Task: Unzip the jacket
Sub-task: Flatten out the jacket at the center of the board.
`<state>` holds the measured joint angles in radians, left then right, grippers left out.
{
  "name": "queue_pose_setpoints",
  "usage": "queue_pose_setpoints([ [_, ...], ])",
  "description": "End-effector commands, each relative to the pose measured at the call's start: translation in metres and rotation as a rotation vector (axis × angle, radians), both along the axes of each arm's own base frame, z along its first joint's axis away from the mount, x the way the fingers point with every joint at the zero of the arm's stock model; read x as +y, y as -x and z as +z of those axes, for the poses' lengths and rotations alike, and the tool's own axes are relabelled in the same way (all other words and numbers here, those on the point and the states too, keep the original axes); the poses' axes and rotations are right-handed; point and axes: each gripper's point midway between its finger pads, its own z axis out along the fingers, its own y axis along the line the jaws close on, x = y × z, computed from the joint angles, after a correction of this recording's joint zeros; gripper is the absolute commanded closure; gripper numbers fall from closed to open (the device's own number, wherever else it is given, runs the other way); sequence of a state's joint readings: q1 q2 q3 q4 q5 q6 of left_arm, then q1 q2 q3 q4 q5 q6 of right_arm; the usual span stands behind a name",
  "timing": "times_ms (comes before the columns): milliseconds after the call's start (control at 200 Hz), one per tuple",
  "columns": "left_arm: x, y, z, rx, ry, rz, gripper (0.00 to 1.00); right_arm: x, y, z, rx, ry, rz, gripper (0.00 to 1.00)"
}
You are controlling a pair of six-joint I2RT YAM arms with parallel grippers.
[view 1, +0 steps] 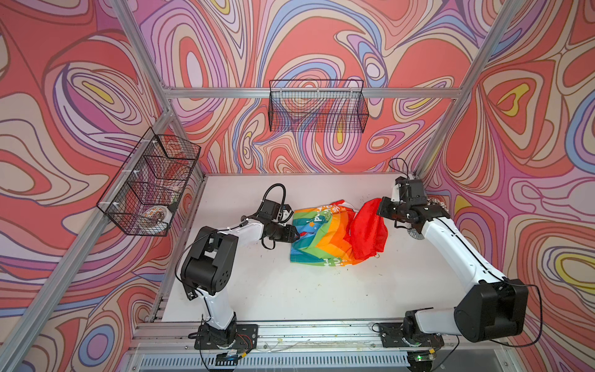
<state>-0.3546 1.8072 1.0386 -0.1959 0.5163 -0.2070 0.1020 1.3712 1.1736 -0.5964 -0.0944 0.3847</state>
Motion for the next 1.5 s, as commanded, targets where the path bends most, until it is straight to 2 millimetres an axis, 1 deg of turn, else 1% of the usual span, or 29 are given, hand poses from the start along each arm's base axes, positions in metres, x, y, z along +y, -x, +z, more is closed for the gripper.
queue_pose_setpoints([
  [0,-0.002,0.003,-0.008,0.024,-0.027,-0.035,0.48,0.002,-0.002,0.002,-0.002,0.001,0.015,1.00],
  [85,-0.002,0.004,-0.011,0.030,-0.033,-0.034,0.56,0.003,-0.002,0.002,-0.001,-0.002,0.018,1.00],
  [210,0.000,0.003,-0.009,0.021,-0.041,-0.015,0.71,0.003,-0.001,0.004,-0.005,-0.002,0.018,1.00],
  [315,-0.001,0.001,0.001,0.000,-0.024,-0.006,0.86,0.002,0.000,0.006,-0.010,0.000,0.016,1.00],
  [391,0.002,-0.001,0.008,-0.013,-0.029,0.015,1.00,0.001,0.000,0.008,-0.017,0.001,0.012,1.00],
  [456,0.005,-0.002,0.018,-0.032,-0.034,0.041,1.00,0.000,0.002,0.012,-0.029,0.007,0.005,1.00],
  [521,0.014,-0.004,0.031,-0.061,-0.057,0.100,1.00,-0.004,0.004,0.021,-0.056,0.017,-0.010,1.00],
  [576,0.022,-0.007,0.047,-0.090,-0.067,0.167,1.00,-0.009,0.006,0.034,-0.106,0.029,-0.030,1.00],
  [621,0.028,-0.008,0.066,-0.131,-0.059,0.214,1.00,-0.012,0.008,0.047,-0.156,0.035,-0.049,1.00],
  [626,0.030,-0.006,0.065,-0.121,-0.066,0.223,1.00,-0.013,0.008,0.048,-0.162,0.036,-0.052,1.00],
  [676,0.041,-0.003,0.084,-0.153,-0.073,0.290,1.00,-0.019,0.011,0.063,-0.215,0.048,-0.076,1.00],
  [701,0.047,-0.002,0.098,-0.184,-0.072,0.324,1.00,-0.021,0.014,0.072,-0.243,0.054,-0.088,1.00],
  [721,0.053,-0.001,0.105,-0.200,-0.078,0.350,1.00,-0.024,0.015,0.079,-0.264,0.059,-0.100,1.00],
  [756,0.062,0.001,0.125,-0.246,-0.081,0.399,1.00,-0.028,0.018,0.090,-0.296,0.069,-0.117,1.00],
  [801,0.081,0.005,0.144,-0.287,-0.122,0.474,1.00,-0.034,0.021,0.102,-0.330,0.088,-0.141,1.00],
  [846,0.096,0.009,0.164,-0.322,-0.162,0.527,1.00,-0.039,0.023,0.113,-0.353,0.113,-0.160,1.00],
  [901,0.109,0.015,0.188,-0.366,-0.190,0.564,1.00,-0.045,0.024,0.124,-0.370,0.137,-0.178,1.00],
  [966,0.119,0.021,0.212,-0.412,-0.201,0.586,1.00,-0.047,0.024,0.134,-0.383,0.160,-0.179,1.00],
  [1001,0.118,0.023,0.221,-0.428,-0.197,0.571,1.00,-0.047,0.023,0.140,-0.392,0.165,-0.180,1.00],
  [1026,0.115,0.024,0.224,-0.430,-0.192,0.547,1.00,-0.047,0.022,0.142,-0.394,0.167,-0.179,1.00],
  [1082,0.102,0.026,0.223,-0.435,-0.165,0.456,1.00,-0.045,0.021,0.145,-0.400,0.158,-0.169,1.00],
  [1152,0.078,0.028,0.214,-0.417,-0.089,0.343,1.00,-0.040,0.018,0.140,-0.384,0.143,-0.147,1.00],
  [1197,0.065,0.028,0.204,-0.399,-0.061,0.279,0.95,-0.036,0.016,0.132,-0.360,0.133,-0.129,1.00],
  [1237,0.056,0.028,0.191,-0.380,-0.068,0.238,0.89,-0.034,0.015,0.124,-0.335,0.129,-0.114,1.00],
  [1287,0.046,0.027,0.173,-0.355,-0.087,0.195,0.83,-0.031,0.013,0.113,-0.301,0.124,-0.099,1.00],
  [1397,0.023,0.027,0.137,-0.301,-0.112,0.111,0.68,-0.024,0.013,0.096,-0.253,0.107,-0.067,1.00],
  [1437,0.016,0.027,0.125,-0.276,-0.117,0.090,0.65,-0.022,0.013,0.092,-0.242,0.103,-0.057,1.00],
  [1497,0.006,0.027,0.107,-0.245,-0.119,0.053,0.65,-0.020,0.014,0.087,-0.229,0.092,-0.045,1.00],
])
